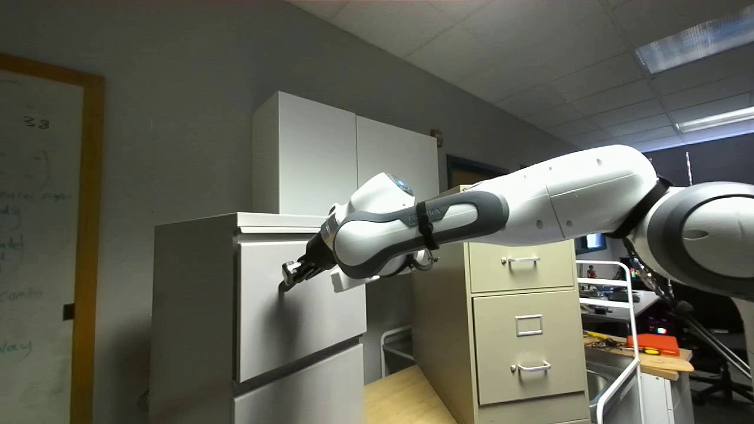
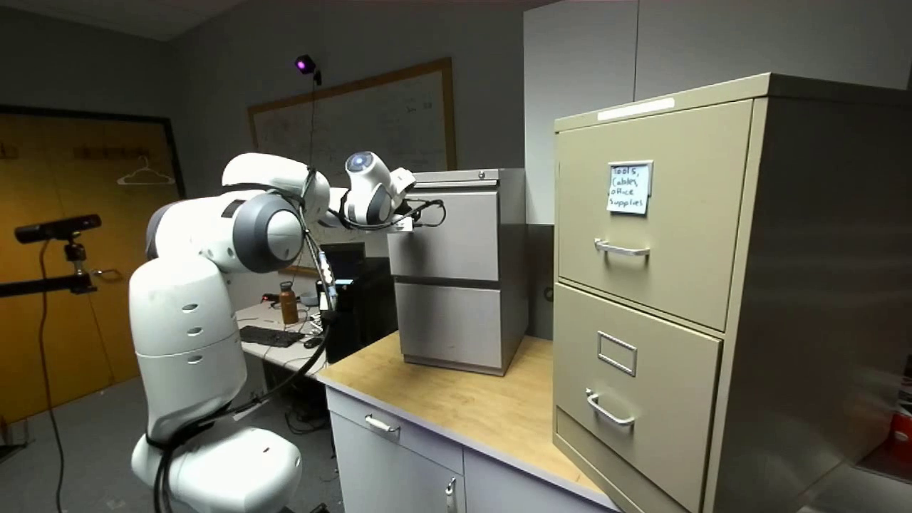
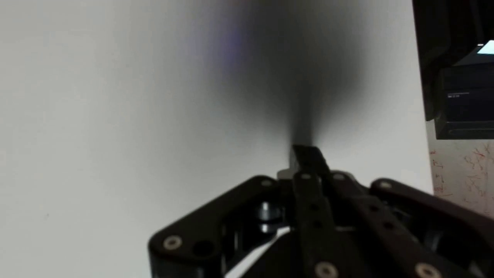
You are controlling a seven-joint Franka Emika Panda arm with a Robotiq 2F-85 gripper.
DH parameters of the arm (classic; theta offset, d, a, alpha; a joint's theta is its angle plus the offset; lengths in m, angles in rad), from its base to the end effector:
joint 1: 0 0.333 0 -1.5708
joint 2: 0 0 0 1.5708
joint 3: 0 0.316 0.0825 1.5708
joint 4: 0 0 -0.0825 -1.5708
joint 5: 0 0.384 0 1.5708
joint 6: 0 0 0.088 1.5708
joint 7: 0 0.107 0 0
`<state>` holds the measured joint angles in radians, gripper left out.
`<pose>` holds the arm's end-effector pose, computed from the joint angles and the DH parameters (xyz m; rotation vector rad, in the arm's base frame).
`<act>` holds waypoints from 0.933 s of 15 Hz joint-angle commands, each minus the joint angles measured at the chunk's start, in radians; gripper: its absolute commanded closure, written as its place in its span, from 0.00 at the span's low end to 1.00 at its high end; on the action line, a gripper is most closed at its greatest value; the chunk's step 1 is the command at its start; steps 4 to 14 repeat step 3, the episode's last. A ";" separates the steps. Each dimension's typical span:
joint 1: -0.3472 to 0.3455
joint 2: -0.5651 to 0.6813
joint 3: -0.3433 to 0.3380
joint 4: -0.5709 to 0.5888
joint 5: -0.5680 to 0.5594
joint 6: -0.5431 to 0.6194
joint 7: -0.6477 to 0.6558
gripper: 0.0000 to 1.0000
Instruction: Close the top drawer of the white file cabinet
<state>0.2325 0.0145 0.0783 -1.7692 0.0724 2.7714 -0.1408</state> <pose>0.5891 0.1855 0.6617 -2.5992 -0.5236 -1.4146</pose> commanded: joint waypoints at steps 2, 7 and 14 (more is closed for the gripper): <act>-0.030 0.088 0.036 0.138 -0.030 -0.066 0.062 0.99; -0.031 0.093 0.036 0.147 -0.040 -0.077 0.072 0.99; -0.031 0.093 0.036 0.147 -0.040 -0.077 0.072 0.99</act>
